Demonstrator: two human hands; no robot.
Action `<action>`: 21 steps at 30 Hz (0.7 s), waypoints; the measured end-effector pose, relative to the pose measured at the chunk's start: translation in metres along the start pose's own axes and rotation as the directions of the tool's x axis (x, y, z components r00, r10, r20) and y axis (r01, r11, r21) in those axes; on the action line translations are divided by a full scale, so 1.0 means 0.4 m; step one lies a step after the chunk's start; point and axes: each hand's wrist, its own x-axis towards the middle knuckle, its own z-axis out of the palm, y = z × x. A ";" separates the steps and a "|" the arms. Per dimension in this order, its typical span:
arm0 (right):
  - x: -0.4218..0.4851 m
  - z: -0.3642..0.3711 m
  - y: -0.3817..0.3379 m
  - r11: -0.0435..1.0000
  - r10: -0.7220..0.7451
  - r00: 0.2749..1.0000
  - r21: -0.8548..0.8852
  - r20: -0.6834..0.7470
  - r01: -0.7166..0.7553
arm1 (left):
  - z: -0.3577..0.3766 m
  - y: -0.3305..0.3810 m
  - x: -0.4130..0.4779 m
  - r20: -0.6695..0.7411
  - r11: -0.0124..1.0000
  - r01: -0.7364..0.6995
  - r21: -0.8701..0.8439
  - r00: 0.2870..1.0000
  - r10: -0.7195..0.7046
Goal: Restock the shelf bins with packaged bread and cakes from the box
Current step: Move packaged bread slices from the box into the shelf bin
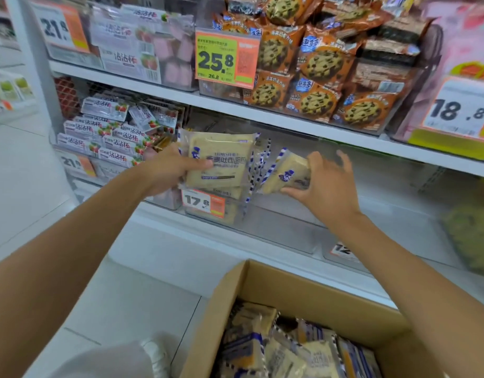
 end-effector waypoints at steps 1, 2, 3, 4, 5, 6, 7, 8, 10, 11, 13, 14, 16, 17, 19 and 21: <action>0.005 0.006 0.001 0.999 0.033 0.998 0.018 0.048 -0.034 | -0.011 0.001 0.018 0.027 0.996 -0.009 0.084 1.000 0.007; 0.008 0.014 0.001 0.997 0.067 0.994 0.037 0.086 -0.071 | -0.014 0.000 0.031 0.053 0.986 -0.015 0.165 0.999 0.006; 0.010 0.022 0.001 0.994 0.092 0.990 0.044 0.105 -0.097 | -0.013 -0.002 0.040 0.065 0.972 -0.006 0.234 0.998 -0.010; 0.011 0.030 0.001 0.993 0.107 0.987 0.044 0.120 -0.113 | -0.011 -0.005 0.048 0.057 0.956 0.028 0.293 0.997 -0.046; 0.011 0.037 0.001 0.991 0.119 0.983 0.043 0.142 -0.126 | -0.012 -0.011 0.056 0.047 0.936 0.074 0.345 0.994 -0.096; 0.011 0.045 0.001 0.989 0.129 0.977 0.043 0.168 -0.138 | -0.015 -0.016 0.064 0.042 0.914 0.104 0.392 0.991 -0.131; 0.011 0.051 0.001 0.988 0.137 0.972 0.040 0.193 -0.147 | -0.021 -0.019 0.074 0.054 0.901 0.103 0.421 0.989 -0.139; 0.010 0.059 0.001 0.988 0.142 0.966 0.035 0.216 -0.153 | -0.024 -0.018 0.083 0.077 0.899 0.083 0.431 0.989 -0.129; 0.011 0.075 0.003 0.986 0.148 0.955 0.035 0.258 -0.163 | -0.020 -0.014 0.095 0.084 0.896 0.071 0.438 0.989 -0.120; 0.011 0.082 0.002 0.984 0.155 0.948 0.038 0.278 -0.172 | -0.010 -0.011 0.097 0.070 0.886 0.066 0.460 0.991 -0.110; 0.008 0.095 -0.002 0.979 0.177 0.931 0.040 0.318 -0.200 | 0.013 -0.007 0.105 0.045 0.849 0.071 0.524 0.993 -0.111; 0.005 0.101 -0.004 0.977 0.185 0.924 0.040 0.336 -0.210 | 0.019 -0.008 0.111 0.019 0.818 0.080 0.570 0.994 -0.111; -0.001 0.112 -0.005 0.976 0.185 0.916 0.040 0.355 -0.213 | 0.024 -0.005 0.117 -0.019 0.744 0.054 0.666 0.998 -0.056; -0.002 0.115 -0.004 0.976 0.186 0.916 0.038 0.356 -0.213 | 0.023 -0.004 0.123 -0.008 0.702 0.007 0.712 1.000 -0.001; -0.001 0.116 0.002 0.975 0.193 0.914 0.038 0.356 -0.221 | 0.012 -0.006 0.129 0.032 0.594 -0.098 0.799 0.992 0.121; -0.001 0.115 0.002 0.972 0.198 0.911 0.050 0.362 -0.231 | -0.003 -0.019 0.125 0.109 0.555 -0.209 0.805 0.972 0.207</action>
